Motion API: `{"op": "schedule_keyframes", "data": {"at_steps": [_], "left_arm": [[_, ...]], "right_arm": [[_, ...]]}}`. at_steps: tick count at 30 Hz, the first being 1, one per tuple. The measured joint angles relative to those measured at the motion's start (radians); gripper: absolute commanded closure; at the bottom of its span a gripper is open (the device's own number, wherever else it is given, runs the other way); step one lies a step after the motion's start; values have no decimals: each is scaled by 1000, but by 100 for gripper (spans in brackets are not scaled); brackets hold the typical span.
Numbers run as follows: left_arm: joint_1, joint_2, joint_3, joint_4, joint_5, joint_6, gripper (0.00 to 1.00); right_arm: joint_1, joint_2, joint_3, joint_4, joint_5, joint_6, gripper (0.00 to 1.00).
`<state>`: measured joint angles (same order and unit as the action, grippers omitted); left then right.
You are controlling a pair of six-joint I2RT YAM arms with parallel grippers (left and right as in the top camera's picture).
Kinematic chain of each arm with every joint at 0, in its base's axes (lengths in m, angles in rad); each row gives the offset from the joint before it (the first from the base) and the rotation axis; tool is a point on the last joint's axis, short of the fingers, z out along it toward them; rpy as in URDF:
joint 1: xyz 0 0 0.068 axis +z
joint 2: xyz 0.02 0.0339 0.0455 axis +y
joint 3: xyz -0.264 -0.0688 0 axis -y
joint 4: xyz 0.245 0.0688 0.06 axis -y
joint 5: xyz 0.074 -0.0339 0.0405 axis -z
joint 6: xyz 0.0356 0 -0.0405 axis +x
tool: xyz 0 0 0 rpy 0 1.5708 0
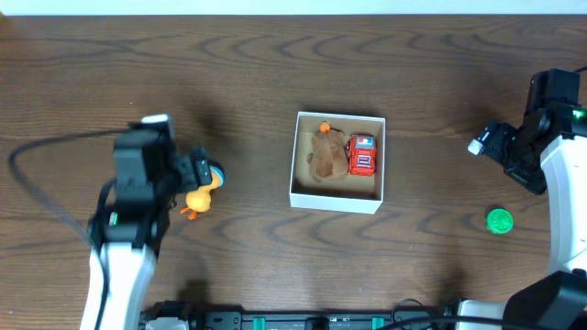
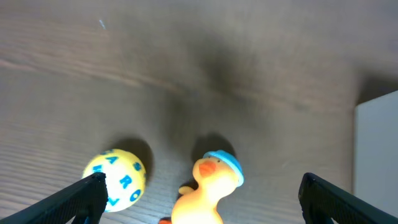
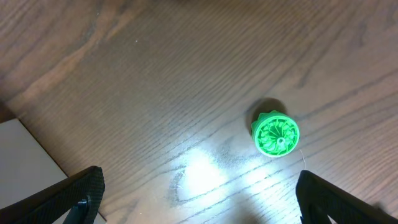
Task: Pack container
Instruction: 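Grasp the yellow rubber duck with the left gripper, then place the duck into the box's left side and release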
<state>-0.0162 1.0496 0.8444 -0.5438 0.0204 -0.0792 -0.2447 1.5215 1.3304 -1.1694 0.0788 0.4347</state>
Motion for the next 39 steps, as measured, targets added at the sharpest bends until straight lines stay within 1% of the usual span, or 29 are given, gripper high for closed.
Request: {"op": "schedule_keyframes", "data": {"at_steps": [3,9,12,13,15,16,17,18,19,20,21,22,23,25,29,32,36,38,39], "left_arm": [[-1,156,38,-14,5,2,2],[-19,420,42,-26,10,6,2],[-49,488,42,-19,12,5,1],[-58,506,42,-18,14,6,9],[-77,541,42,-18,19,11,20],[-82,553,42,-19,21,9,31],[-85,564,42,-22,23,14,40],[-85,571,42,-26,23,9,46],[-85,578,42,-28,22,12,55],[-85,583,42,-30,22,17,62],[-85,585,42,-32,21,18,70],[-85,585,42,-33,22,18,81],[-85,585,42,-32,22,17,89],[-85,585,42,-32,22,14,94],[-85,584,55,-45,22,21,94],[-92,563,109,-101,22,21,94],[-152,486,266,-168,21,23,94],[-208,435,358,-169,18,24,94],[-265,393,426,-161,19,24,94]], "right_arm": [[0,0,0,9,0,-9,1],[0,0,0,11,0,-19,1],[0,0,0,13,0,-19,1],[0,0,0,13,0,-19,1],[0,0,0,13,0,-23,1],[0,0,0,13,0,-24,1],[0,0,0,13,0,-25,1],[0,0,0,13,0,-26,1],[0,0,0,13,0,-26,1],[0,0,0,13,0,-26,1],[0,0,0,13,0,-26,1],[0,0,0,13,0,-26,1],[0,0,0,13,0,-26,1],[0,0,0,13,0,-26,1],[0,0,0,13,0,-26,1],[0,0,0,14,0,-27,1],[0,0,0,14,0,-27,1],[0,0,0,14,-1,-27,1],[0,0,0,14,0,-27,1]]}}
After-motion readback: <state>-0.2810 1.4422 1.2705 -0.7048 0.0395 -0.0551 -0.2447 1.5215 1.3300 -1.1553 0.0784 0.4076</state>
